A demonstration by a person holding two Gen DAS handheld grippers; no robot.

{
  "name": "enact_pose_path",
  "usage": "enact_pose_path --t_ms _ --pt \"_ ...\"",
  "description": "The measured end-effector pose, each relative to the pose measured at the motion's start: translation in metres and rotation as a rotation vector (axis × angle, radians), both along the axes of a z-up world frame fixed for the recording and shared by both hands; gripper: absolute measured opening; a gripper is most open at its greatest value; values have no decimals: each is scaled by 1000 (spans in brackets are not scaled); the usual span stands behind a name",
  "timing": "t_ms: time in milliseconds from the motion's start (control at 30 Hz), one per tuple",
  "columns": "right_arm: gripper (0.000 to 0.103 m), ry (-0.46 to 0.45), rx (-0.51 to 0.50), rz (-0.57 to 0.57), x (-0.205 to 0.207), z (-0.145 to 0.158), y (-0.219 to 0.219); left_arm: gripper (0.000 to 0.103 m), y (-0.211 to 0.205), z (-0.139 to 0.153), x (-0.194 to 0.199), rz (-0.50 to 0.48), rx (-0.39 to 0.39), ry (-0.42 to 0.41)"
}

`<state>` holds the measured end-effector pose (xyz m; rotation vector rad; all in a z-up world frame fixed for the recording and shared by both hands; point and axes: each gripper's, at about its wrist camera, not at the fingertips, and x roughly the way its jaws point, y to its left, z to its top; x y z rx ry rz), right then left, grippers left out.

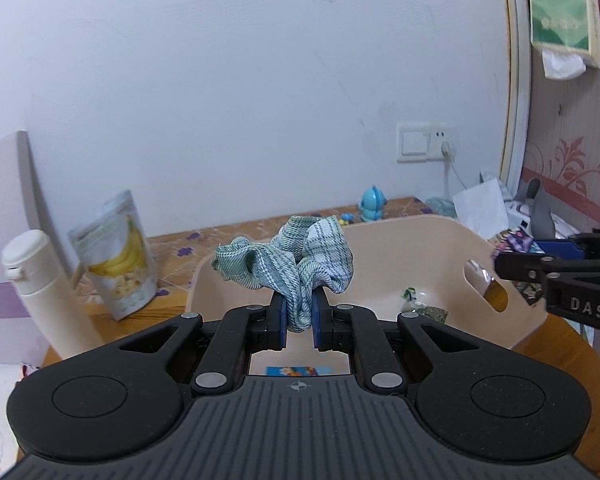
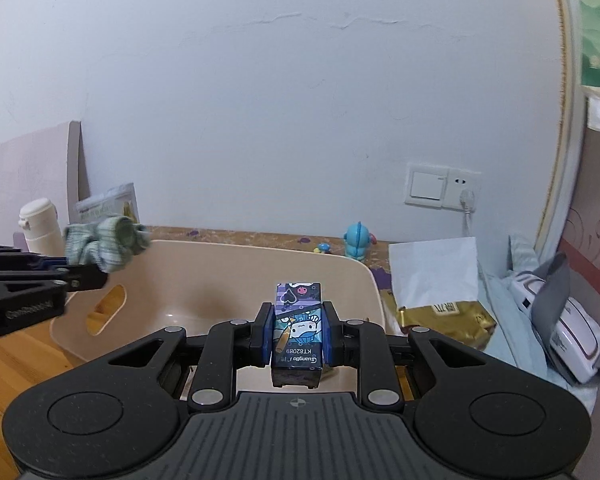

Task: Organize objects
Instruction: 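Carry both held items over the bin and open both tools to release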

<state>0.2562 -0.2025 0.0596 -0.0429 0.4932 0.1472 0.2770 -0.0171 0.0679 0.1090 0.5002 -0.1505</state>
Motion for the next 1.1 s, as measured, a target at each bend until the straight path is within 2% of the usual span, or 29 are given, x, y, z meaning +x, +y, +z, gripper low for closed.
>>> enact_pose_path --t_ms 167,500,633,767,833,900,967,1033,1100 --pt "22 52 3 27 25 -14 4 12 -13 -20 23 -4 24 83" --pt "22 164 -106 68 55 -48 24 12 -10 -54 56 75 40 284" --pt "22 196 -150 93 61 -56 30 12 -9 -63 64 89 44 329" --pt "23 219 -138 99 63 -59 29 12 -8 -69 68 81 37 371" --pt "33 220 -139 95 63 -58 29 14 -8 -70 69 81 37 383" --pt "35 218 -139 93 62 -58 29 15 -9 -70 68 83 37 378" --pt "42 213 -132 95 62 -57 28 21 -8 -68 66 87 38 363" --pt "51 206 -122 94 60 -54 25 40 -7 -66 63 86 27 348" --pt "62 197 -110 89 57 -51 23 55 -4 -61 59 85 5 329"
